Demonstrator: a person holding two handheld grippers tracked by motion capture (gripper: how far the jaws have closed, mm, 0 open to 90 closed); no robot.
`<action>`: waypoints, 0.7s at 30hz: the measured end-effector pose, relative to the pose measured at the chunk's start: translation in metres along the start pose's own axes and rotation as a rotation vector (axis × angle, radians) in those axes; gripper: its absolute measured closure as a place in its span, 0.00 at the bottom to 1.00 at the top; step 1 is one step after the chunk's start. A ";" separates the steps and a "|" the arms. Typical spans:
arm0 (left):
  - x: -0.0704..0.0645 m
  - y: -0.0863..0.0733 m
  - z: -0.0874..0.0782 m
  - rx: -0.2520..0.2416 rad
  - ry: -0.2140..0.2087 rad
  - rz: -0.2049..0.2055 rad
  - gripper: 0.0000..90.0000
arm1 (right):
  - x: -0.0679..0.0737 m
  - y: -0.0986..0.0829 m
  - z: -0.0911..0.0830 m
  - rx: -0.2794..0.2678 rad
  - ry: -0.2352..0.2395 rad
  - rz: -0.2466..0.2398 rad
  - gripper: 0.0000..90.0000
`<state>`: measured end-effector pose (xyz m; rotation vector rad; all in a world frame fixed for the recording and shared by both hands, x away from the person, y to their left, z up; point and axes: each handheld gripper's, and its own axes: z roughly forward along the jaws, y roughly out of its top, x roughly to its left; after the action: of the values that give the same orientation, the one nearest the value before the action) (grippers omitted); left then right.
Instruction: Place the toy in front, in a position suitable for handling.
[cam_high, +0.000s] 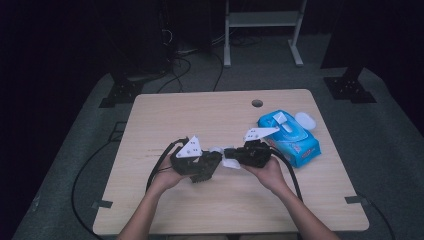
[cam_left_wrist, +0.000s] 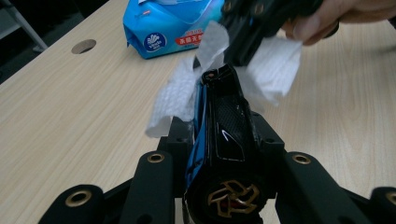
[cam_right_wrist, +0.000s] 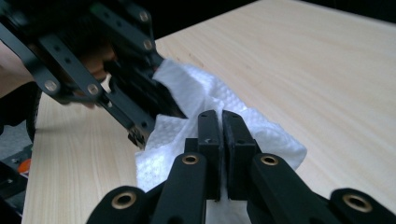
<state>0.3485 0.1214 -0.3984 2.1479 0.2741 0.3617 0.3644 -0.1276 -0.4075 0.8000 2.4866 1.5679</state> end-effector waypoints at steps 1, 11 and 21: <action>0.000 0.000 0.000 0.000 0.000 0.000 0.74 | -0.001 -0.002 0.001 0.004 0.003 0.004 0.96; -0.001 0.004 0.004 -0.021 -0.002 0.000 0.74 | -0.006 -0.014 0.006 -0.001 0.059 0.073 0.96; -0.002 0.009 0.009 -0.087 -0.021 -0.009 0.74 | -0.006 -0.011 -0.013 -0.037 0.053 0.075 0.96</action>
<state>0.3505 0.1090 -0.3956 2.0628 0.2512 0.3401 0.3612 -0.1451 -0.4117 0.8674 2.4836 1.6759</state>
